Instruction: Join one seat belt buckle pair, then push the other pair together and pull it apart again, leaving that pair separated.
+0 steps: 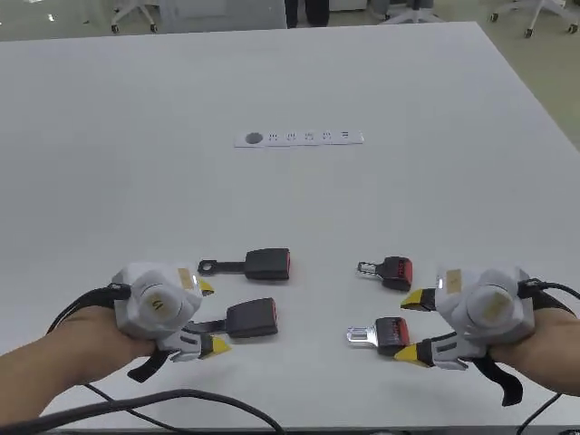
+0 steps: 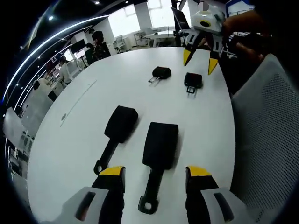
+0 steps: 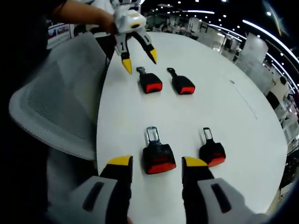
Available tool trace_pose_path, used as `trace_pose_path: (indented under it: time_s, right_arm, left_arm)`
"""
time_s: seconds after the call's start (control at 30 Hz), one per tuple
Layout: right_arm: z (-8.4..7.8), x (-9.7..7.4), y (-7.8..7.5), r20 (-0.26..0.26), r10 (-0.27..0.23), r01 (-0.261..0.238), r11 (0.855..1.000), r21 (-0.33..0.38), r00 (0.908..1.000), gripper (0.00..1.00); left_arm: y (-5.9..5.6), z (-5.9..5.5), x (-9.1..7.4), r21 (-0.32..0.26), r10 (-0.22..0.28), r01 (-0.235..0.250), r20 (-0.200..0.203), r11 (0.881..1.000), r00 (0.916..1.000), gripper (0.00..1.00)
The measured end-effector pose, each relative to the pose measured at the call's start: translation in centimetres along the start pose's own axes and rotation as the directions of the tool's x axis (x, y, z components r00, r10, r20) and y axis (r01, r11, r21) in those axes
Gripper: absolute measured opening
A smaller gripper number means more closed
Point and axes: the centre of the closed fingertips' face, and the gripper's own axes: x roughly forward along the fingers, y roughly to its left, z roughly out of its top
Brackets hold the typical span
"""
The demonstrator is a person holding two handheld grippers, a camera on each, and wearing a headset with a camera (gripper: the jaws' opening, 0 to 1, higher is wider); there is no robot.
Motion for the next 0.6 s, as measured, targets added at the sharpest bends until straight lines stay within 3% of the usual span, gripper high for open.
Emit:
trace_pose_path:
  time_s: [0.2,0.37,0.6]
  right_arm:
    - [-1.0,0.6,-0.1,-0.030,0.018,-0.018,1.000,-0.006,0.9994,0.41]
    - [-0.9,1.2,-0.1,-0.044,0.032,-0.033,0.999,-0.020,0.9985,0.40]
    - [-1.2,2.4,0.0,-0.079,0.074,-0.078,0.996,-0.049,0.9941,0.38]
  left_arm:
    - [-0.2,0.5,1.4,-0.003,-0.033,0.032,-0.020,0.999,0.9993,0.48]
    - [-0.8,0.2,2.6,0.049,-0.069,0.072,-0.062,0.996,0.9957,0.45]
    - [-1.1,0.2,3.4,0.088,-0.108,0.116,-0.085,0.989,0.9905,0.36]
